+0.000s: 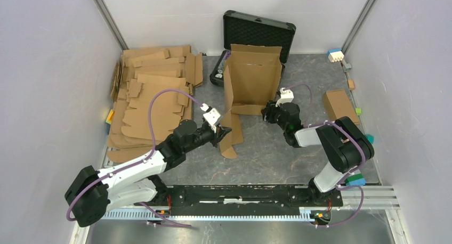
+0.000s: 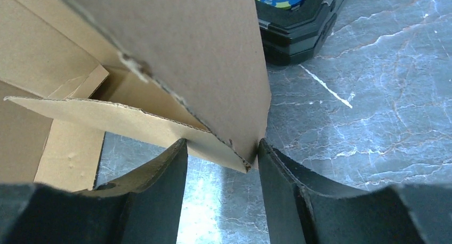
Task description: Fold the paper box
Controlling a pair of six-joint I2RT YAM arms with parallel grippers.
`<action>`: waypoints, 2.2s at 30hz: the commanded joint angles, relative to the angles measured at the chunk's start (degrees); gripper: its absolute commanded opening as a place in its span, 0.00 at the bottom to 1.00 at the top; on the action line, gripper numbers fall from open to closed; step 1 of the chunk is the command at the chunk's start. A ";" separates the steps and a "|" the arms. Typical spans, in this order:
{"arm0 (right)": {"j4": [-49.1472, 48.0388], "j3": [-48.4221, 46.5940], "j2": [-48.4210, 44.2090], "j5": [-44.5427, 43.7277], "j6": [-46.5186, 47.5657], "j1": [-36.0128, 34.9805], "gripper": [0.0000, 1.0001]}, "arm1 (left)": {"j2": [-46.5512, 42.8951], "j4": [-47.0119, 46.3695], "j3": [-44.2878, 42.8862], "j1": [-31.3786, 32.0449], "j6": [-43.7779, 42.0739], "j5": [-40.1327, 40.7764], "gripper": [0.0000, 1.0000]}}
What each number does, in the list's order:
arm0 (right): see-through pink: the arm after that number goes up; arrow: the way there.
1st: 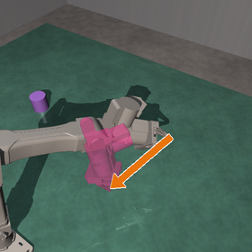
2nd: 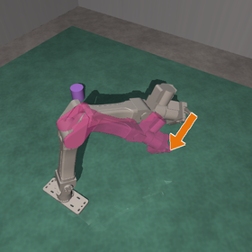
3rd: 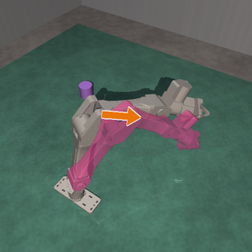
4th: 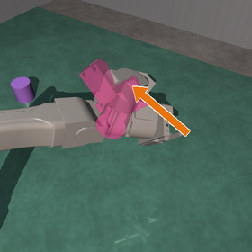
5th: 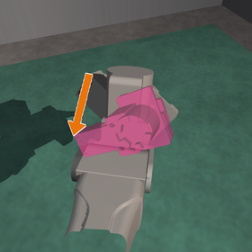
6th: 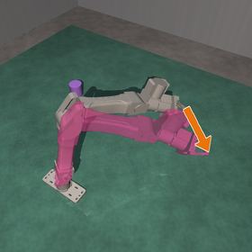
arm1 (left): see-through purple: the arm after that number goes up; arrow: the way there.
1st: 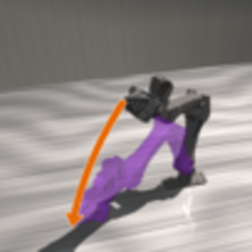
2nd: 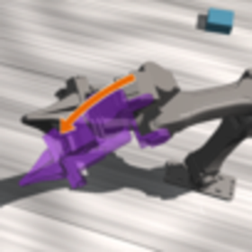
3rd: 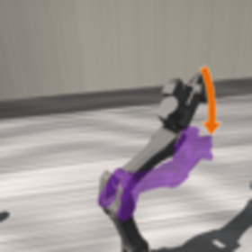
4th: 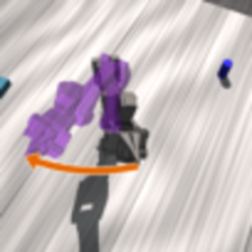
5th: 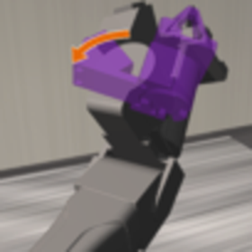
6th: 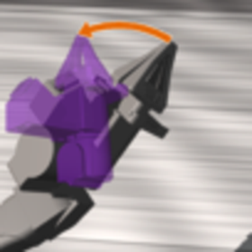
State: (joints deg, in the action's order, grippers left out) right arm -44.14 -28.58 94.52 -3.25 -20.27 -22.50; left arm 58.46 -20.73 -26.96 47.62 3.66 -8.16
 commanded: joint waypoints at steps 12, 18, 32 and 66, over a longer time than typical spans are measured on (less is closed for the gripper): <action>-0.37 -5.82 3.97 -13.45 -4.09 -2.08 0.69 | -2.51 1.62 0.35 -0.03 4.23 -1.88 0.09; 0.11 -7.44 5.84 -13.43 -3.76 -2.30 0.72 | -4.08 4.30 0.63 -0.02 5.17 0.02 0.09; -1.77 -3.63 0.42 -9.65 1.02 -4.04 0.98 | -3.15 4.30 0.66 0.02 5.79 0.34 0.09; 0.73 -6.50 3.39 -3.36 1.22 -6.59 0.96 | -2.98 1.84 1.34 0.11 8.95 -8.77 0.19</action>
State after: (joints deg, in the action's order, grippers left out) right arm -42.41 -33.65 97.34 -5.54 -17.89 -28.40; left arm 57.54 -21.06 -26.61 47.59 7.49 -14.17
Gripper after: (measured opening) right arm 0.972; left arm 0.143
